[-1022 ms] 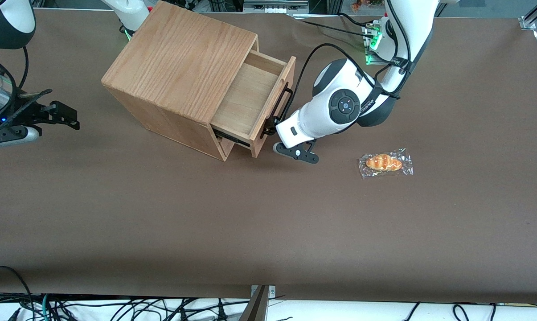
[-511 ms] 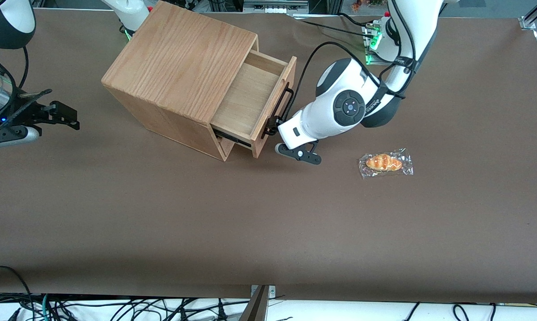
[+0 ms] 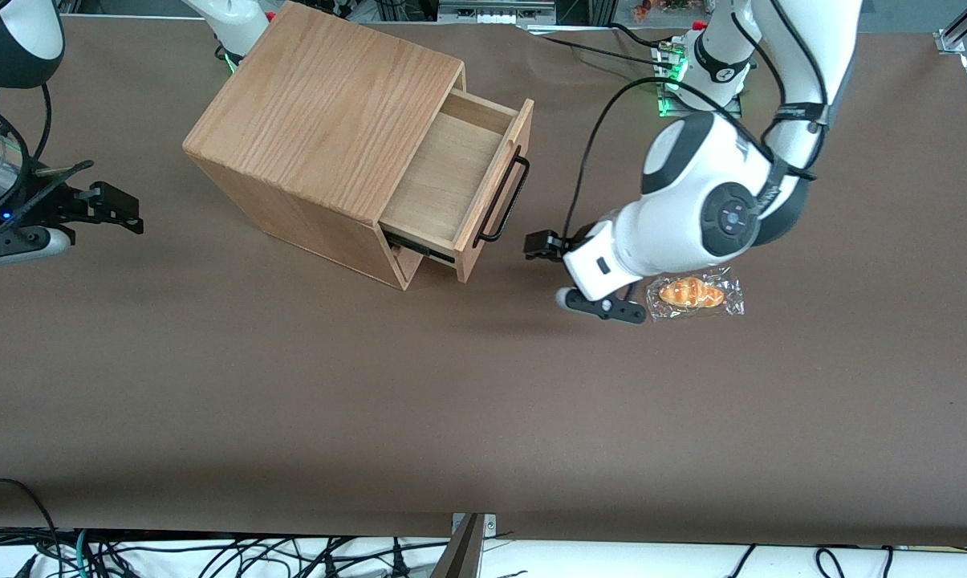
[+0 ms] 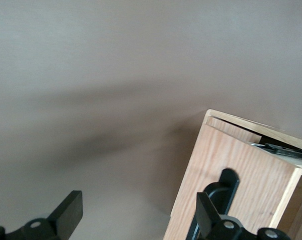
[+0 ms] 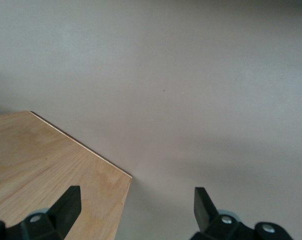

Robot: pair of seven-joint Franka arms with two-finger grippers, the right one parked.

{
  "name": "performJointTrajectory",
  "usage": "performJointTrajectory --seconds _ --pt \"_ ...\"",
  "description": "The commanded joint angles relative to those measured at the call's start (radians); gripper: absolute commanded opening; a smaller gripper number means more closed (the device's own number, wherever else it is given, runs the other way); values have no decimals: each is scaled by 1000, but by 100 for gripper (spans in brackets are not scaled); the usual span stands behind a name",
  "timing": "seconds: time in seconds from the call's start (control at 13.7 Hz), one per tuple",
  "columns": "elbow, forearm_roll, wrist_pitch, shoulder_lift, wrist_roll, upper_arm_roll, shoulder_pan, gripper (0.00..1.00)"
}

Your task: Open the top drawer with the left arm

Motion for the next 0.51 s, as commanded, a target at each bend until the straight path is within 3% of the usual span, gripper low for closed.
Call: performJointTrajectory --seconds 0.0,0.22,0.44 --pt "33 23 -115 -1 8 -1 91 100" --pt "30 155 -215 -25 77 -1 179 100" --pt "26 178 -258 -28 269 1 310 100"
